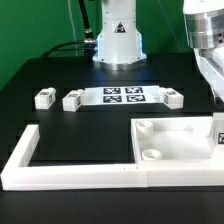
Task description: Assemble square table
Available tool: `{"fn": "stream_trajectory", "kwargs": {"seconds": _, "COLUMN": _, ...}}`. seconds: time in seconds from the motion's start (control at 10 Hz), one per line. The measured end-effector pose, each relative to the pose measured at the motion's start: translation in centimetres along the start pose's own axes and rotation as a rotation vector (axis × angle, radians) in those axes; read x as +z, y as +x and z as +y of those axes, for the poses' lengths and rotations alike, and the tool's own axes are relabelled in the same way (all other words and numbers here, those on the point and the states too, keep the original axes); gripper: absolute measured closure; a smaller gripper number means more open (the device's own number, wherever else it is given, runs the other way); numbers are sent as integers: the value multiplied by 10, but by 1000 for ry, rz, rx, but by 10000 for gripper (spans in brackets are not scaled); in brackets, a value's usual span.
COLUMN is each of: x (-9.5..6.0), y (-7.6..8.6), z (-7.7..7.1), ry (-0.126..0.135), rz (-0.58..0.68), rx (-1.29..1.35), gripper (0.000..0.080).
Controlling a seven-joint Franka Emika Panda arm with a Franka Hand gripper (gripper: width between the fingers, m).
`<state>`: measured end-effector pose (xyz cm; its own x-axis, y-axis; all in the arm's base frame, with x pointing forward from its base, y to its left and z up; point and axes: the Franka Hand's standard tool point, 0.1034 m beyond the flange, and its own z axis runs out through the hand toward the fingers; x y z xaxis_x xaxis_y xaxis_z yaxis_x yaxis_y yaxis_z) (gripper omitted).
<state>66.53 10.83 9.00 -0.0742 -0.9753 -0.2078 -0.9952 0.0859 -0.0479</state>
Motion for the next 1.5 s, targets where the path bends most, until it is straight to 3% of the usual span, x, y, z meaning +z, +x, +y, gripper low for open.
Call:
{"fn": "stream_trajectory", "kwargs": {"seconds": 0.2, "x": 0, "y": 0, "z": 0, "ry": 0, "rz": 0, "rx": -2, "gripper": 150}}
{"fn": "stream_trajectory", "kwargs": {"seconds": 0.3, "x": -8, "y": -6, "z": 0, "ry": -4, "rz": -2, "rx": -64, "gripper": 150}}
{"fn": "stream_trajectory", "kwargs": {"seconds": 0.4, "x": -26, "y": -16, "z": 2, "ry": -9, "rz": -8, "rx": -181, "gripper": 150}}
{"fn": "stream_trajectory", "kwargs": {"seconds": 0.5, "x": -40, "y": -22, "z": 10, "ry": -67, "rz": 10, "rx": -374, "gripper": 150}}
{"fn": "stream_trajectory", "kwargs": {"seconds": 0.6, "x": -37, "y": -23, "z": 7, "ry": -52, "rz": 2, "rx": -339, "gripper": 150}}
{"fn": "stream_trajectory", "kwargs": {"seconds": 1.0, "x": -33, "y": -22, "z": 10, "ry": -53, "rz": 3, "rx": -443, "gripper": 150}}
{"fn": "stream_trajectory", "kwargs": {"seconds": 1.1, "x": -32, "y": -26, "z": 21, "ry": -18, "rz": -1, "rx": -558, "gripper": 150}}
{"fn": "stream_trajectory", "kwargs": {"seconds": 1.2, "x": -31, "y": -25, "z": 45, "ry": -4, "rz": -11, "rx": -627, "gripper": 150}}
{"fn": "stream_trajectory", "kwargs": {"seconds": 1.3, "x": -31, "y": -25, "z": 59, "ry": -28, "rz": -13, "rx": -707, "gripper": 150}}
{"fn": "stream_trajectory", "kwargs": {"seconds": 1.5, "x": -29, "y": -24, "z": 52, "ry": -20, "rz": -11, "rx": -828, "gripper": 150}}
